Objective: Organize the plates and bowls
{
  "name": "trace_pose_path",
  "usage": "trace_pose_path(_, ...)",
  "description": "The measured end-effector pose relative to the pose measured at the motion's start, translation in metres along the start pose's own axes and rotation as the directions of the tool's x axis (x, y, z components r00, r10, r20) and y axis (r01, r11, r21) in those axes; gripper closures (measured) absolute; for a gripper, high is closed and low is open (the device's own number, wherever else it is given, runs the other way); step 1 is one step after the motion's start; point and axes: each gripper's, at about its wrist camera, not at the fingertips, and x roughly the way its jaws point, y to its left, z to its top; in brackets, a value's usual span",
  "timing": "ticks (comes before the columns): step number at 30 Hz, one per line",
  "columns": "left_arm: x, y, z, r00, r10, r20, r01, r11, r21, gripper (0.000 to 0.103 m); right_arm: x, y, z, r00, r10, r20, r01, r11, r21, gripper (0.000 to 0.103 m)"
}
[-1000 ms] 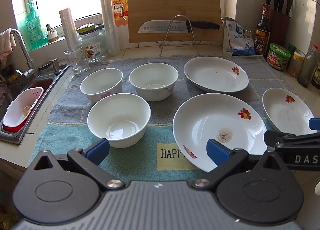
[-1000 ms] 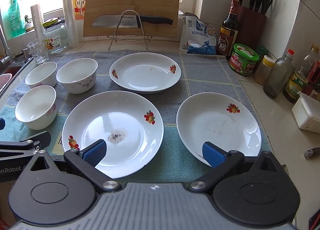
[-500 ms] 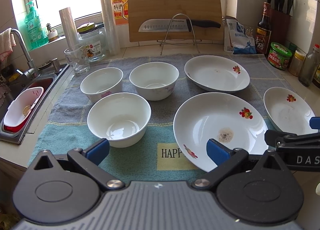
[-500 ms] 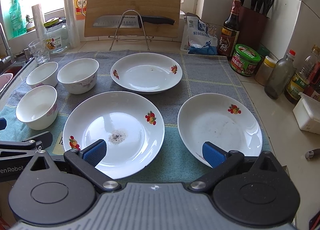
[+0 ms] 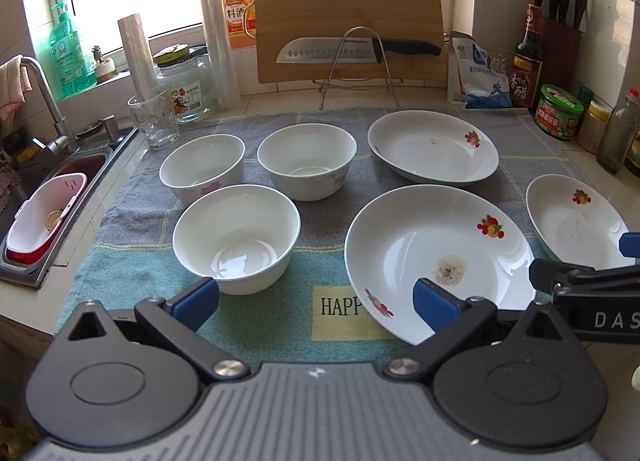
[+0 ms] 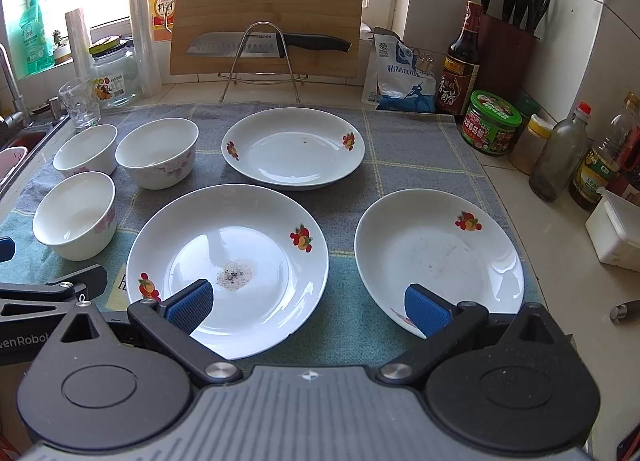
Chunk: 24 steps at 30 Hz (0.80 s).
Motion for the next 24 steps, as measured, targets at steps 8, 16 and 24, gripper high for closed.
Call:
trace_pose_path(8,-0.0002,-0.001,0.0,1.0,-0.001,-0.001,0.001,1.0,0.0,0.001,-0.0006,-0.0012,0.0,1.0,0.001,0.002,-0.001,1.0,0.002,0.0)
trace_pose_path(16,-0.0002,-0.0032,0.0008,1.0,0.0,-0.003,0.0,1.0,0.002,0.001,-0.0009,-0.0026,0.0012,1.0,0.002,0.004,-0.002,1.0,0.002,0.0)
trace_pose_path(24,0.0015,-0.0035,0.0034,1.0,-0.014,-0.003,0.014,1.0,-0.007,0.001,-0.0019,-0.0034,0.0042,1.0,0.005,0.011,-0.005,1.0,0.002,0.0)
